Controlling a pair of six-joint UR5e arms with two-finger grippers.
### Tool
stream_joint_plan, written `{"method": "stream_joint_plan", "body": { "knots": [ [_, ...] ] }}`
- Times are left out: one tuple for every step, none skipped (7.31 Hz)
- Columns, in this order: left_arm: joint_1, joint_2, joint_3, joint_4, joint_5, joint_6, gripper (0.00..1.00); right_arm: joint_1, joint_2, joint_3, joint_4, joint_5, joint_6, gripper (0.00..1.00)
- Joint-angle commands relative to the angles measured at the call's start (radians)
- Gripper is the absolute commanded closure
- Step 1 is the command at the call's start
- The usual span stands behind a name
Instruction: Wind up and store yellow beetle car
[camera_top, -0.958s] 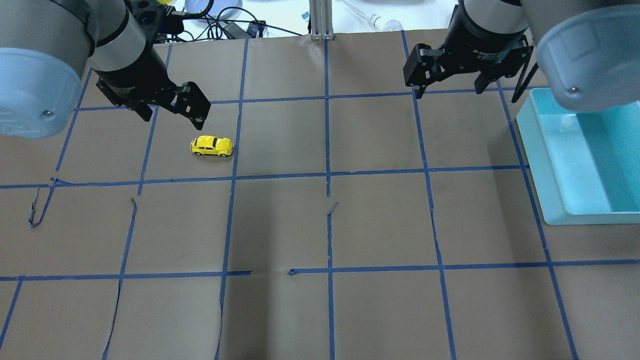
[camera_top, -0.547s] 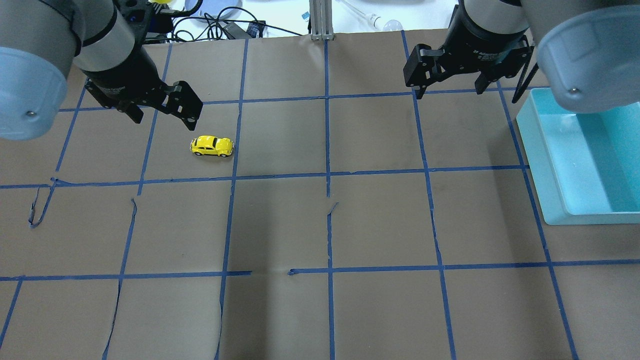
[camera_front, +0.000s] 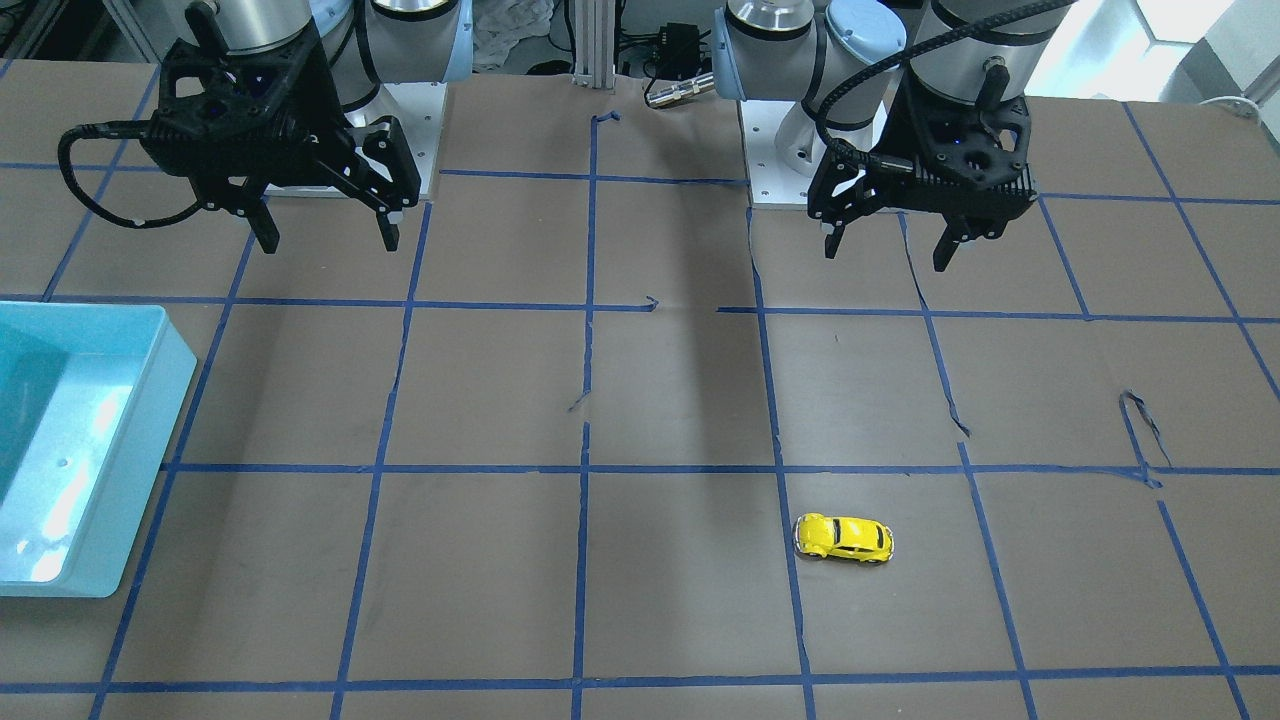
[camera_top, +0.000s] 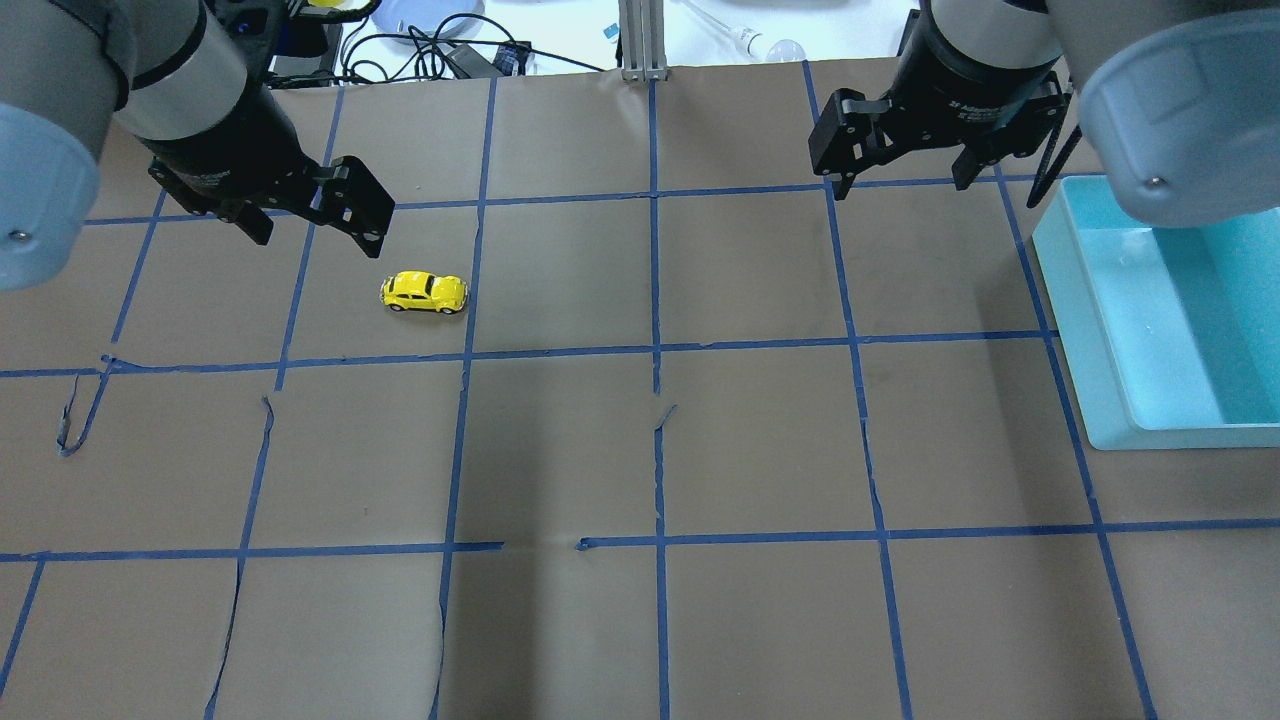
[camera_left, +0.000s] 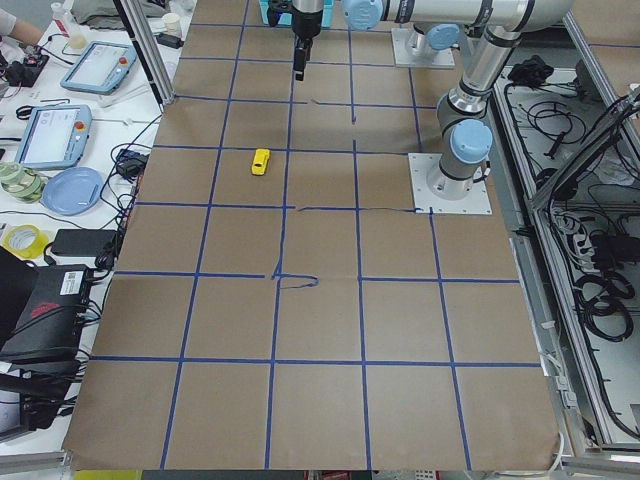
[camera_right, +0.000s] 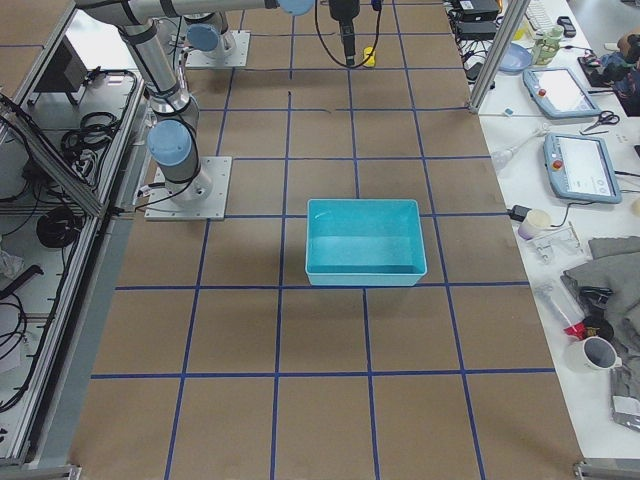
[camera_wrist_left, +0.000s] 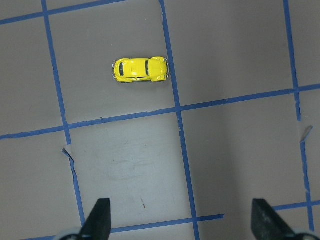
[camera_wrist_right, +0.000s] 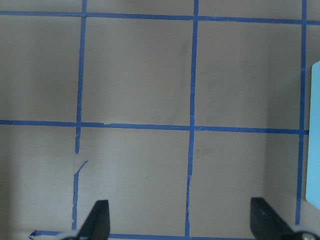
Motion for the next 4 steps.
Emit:
{"method": "stream_joint_plan", "body": {
  "knots": [
    [-0.001,0.001,-0.001,0.000,-0.002,0.000,0.00,0.000,0.000,0.000,0.002,0.004,0.000,0.00],
    [-0.001,-0.001,-0.001,0.003,-0.002,0.000,0.00,0.000,0.000,0.000,0.002,0.002,0.000,0.00],
    [-0.001,0.000,-0.004,0.002,-0.002,0.000,0.00,0.000,0.002,0.000,0.000,0.004,0.000,0.00],
    [0.004,-0.001,-0.004,0.003,-0.003,0.001,0.00,0.000,0.000,0.000,0.002,0.004,0.000,0.00]
  ]
}}
